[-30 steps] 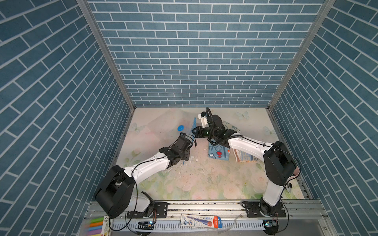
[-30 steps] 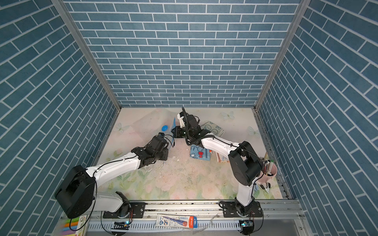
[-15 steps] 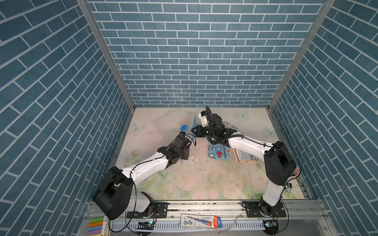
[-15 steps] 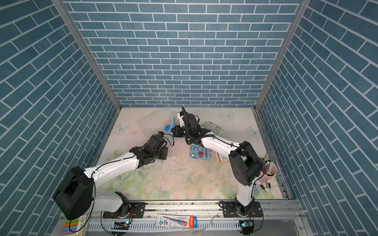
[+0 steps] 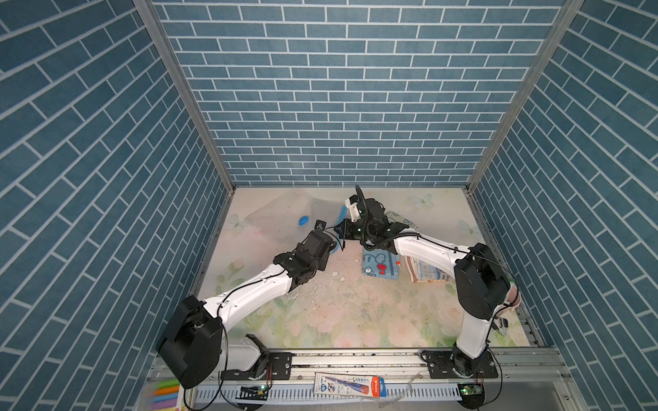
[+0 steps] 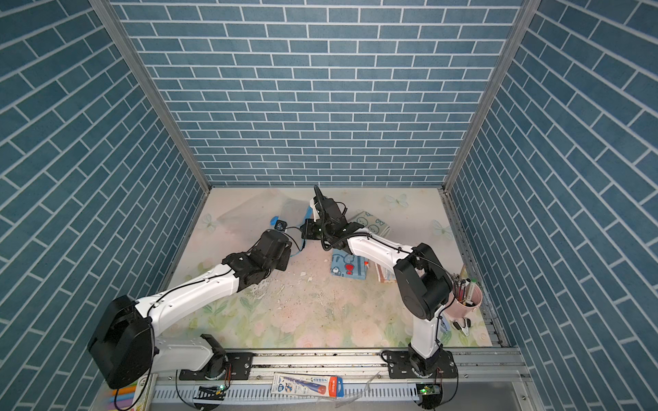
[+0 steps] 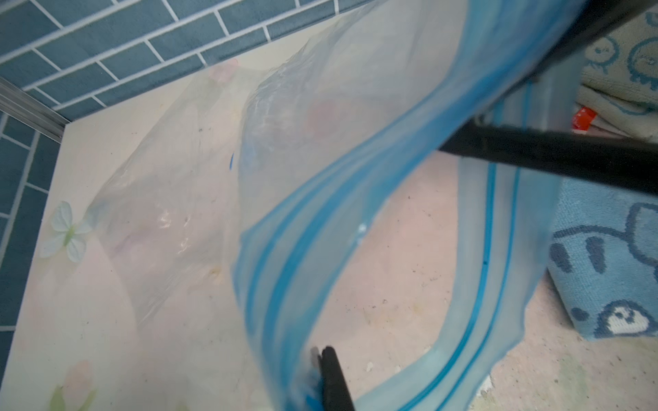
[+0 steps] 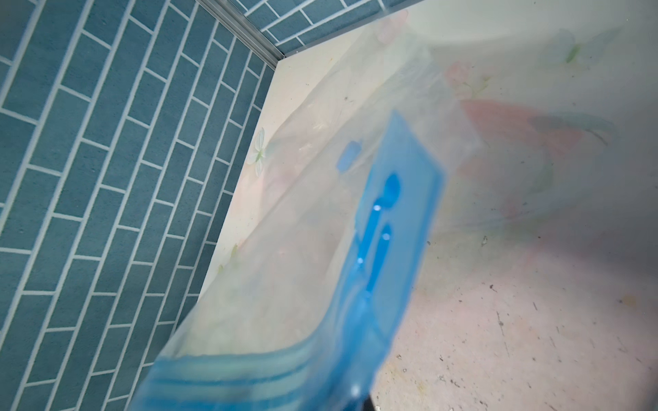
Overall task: Place the folded towel into the vacuum bag
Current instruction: Open the vacuum bag at the center of the board.
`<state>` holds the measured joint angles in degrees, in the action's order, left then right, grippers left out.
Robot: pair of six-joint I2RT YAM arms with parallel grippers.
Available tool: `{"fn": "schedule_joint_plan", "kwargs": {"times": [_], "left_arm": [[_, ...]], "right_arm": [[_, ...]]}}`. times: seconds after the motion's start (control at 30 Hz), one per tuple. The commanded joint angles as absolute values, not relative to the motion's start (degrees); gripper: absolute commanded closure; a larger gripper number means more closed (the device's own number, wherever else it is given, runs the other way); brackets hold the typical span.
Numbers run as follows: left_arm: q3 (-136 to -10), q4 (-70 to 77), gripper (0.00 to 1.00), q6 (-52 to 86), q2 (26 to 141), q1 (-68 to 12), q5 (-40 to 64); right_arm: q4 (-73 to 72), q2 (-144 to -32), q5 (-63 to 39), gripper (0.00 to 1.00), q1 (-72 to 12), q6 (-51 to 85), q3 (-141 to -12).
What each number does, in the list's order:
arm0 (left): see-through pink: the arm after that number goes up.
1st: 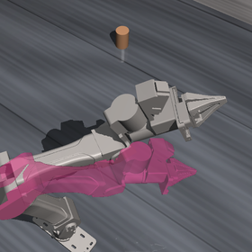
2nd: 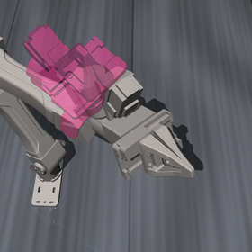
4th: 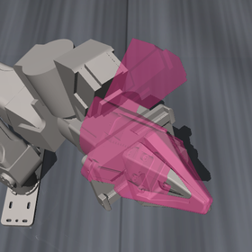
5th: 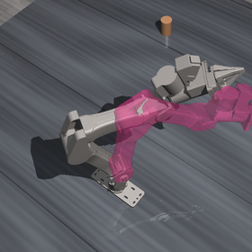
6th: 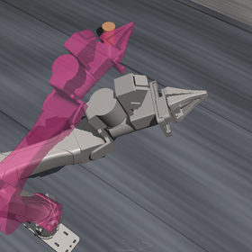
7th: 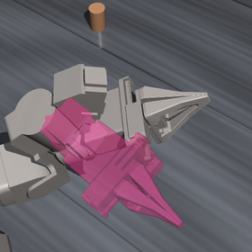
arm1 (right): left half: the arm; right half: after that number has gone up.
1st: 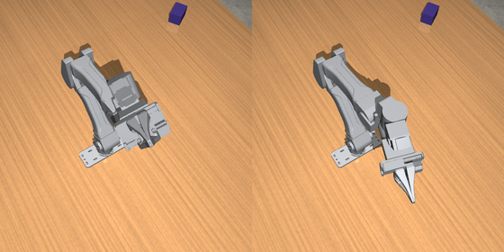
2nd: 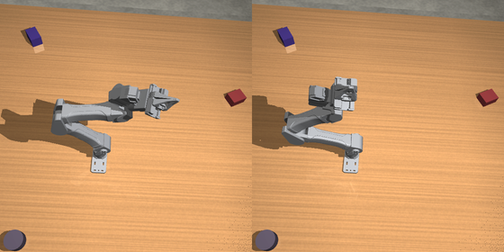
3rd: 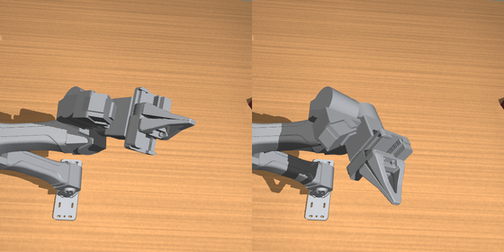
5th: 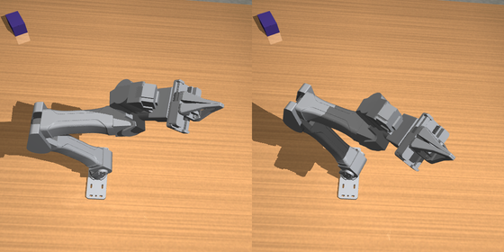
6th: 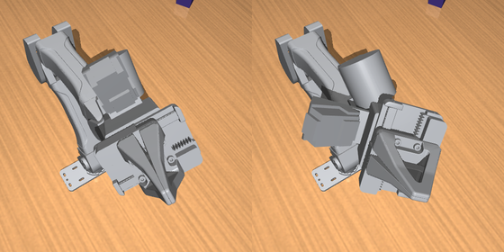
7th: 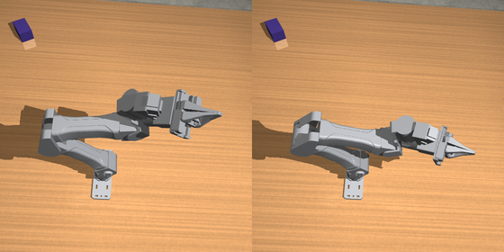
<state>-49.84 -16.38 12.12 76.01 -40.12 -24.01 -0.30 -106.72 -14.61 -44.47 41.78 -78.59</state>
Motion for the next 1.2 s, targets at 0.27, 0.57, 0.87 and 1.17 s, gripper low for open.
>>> {"fn": "schedule_joint_plan", "kwargs": {"times": [0.27,0.57,0.87,1.17], "left_arm": [[-50.9,-18.0,1.00,12.6,77.0,-41.5,-32.4],[-48.2,-16.0,1.00,13.0,74.8,-41.5,-28.8],[-45.9,-15.7,1.00,13.1,73.5,-41.0,-27.5],[-43.8,-16.5,1.00,13.9,69.5,-39.7,-24.4]], "right_arm": [[3.4,-106.8,-10.4,0.92,-44.7,43.8,-78.4],[3.8,-105.0,-8.7,0.73,-44.7,43.1,-76.7],[2.8,-99.8,-8.5,0.52,-44.1,40.8,-72.2],[4.1,-92.6,-11.9,0.50,-41.1,37.1,-68.7]]}}
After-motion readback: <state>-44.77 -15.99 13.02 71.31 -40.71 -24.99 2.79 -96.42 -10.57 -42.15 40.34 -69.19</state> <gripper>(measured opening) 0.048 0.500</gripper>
